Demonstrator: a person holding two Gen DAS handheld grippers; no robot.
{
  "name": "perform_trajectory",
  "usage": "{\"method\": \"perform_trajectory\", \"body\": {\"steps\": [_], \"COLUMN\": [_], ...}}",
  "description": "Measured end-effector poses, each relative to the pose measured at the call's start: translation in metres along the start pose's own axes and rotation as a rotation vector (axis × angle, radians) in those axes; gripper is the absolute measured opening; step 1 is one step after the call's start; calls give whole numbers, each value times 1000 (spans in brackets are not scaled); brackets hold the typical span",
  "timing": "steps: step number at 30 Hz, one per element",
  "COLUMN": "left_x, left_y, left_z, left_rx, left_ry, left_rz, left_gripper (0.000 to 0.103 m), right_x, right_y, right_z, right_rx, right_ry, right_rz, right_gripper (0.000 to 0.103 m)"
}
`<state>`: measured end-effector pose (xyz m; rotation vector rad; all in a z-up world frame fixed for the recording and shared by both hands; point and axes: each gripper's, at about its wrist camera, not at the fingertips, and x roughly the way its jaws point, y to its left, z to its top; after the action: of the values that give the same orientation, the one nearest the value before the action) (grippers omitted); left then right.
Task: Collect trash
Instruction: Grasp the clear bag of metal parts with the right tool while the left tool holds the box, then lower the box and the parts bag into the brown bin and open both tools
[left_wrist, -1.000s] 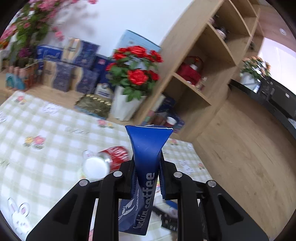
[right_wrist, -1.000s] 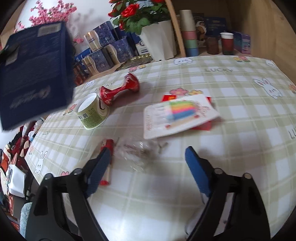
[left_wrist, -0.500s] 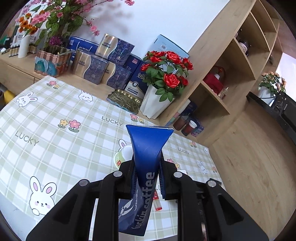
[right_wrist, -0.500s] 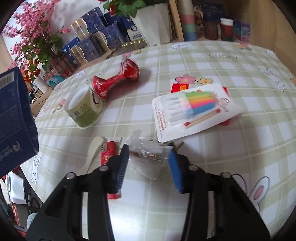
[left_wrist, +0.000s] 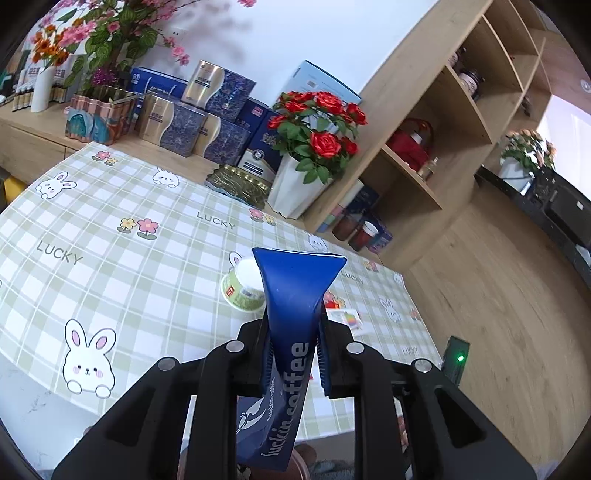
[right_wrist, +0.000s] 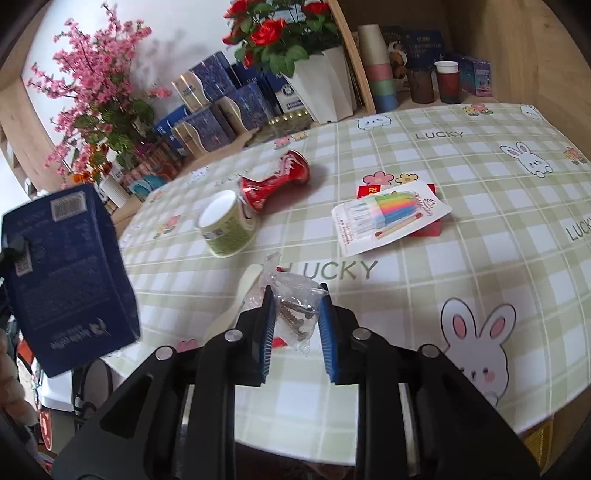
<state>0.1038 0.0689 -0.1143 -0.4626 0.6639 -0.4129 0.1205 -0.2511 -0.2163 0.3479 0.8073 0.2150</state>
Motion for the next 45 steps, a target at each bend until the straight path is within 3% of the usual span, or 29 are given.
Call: {"method": "perform_trajectory", "body": {"steps": [9, 20, 27, 35, 45], "left_x": [-21, -25, -4, 36, 77], "left_y": [-13, -10, 10, 35, 41], "left_z": [-39, -119, -169, -194, -223], "left_rx": [68, 155, 106, 23, 52], "left_ry": [72, 237, 346, 478, 611], "left_rz": [-36, -15, 28, 121, 189], "left_gripper": [19, 19, 19, 20, 20], "right_x": [-51, -87, -90, -90, -86], "right_y": [29, 33, 26, 17, 5], "right_z": [-36, -91, -117, -122, -124], "right_rx": [-56, -60, -42, -20, 12], "right_ry": [-34, -47, -23, -22, -12], "right_rz": [22, 34, 33, 43, 44], "right_gripper": [25, 25, 25, 25, 25]}}
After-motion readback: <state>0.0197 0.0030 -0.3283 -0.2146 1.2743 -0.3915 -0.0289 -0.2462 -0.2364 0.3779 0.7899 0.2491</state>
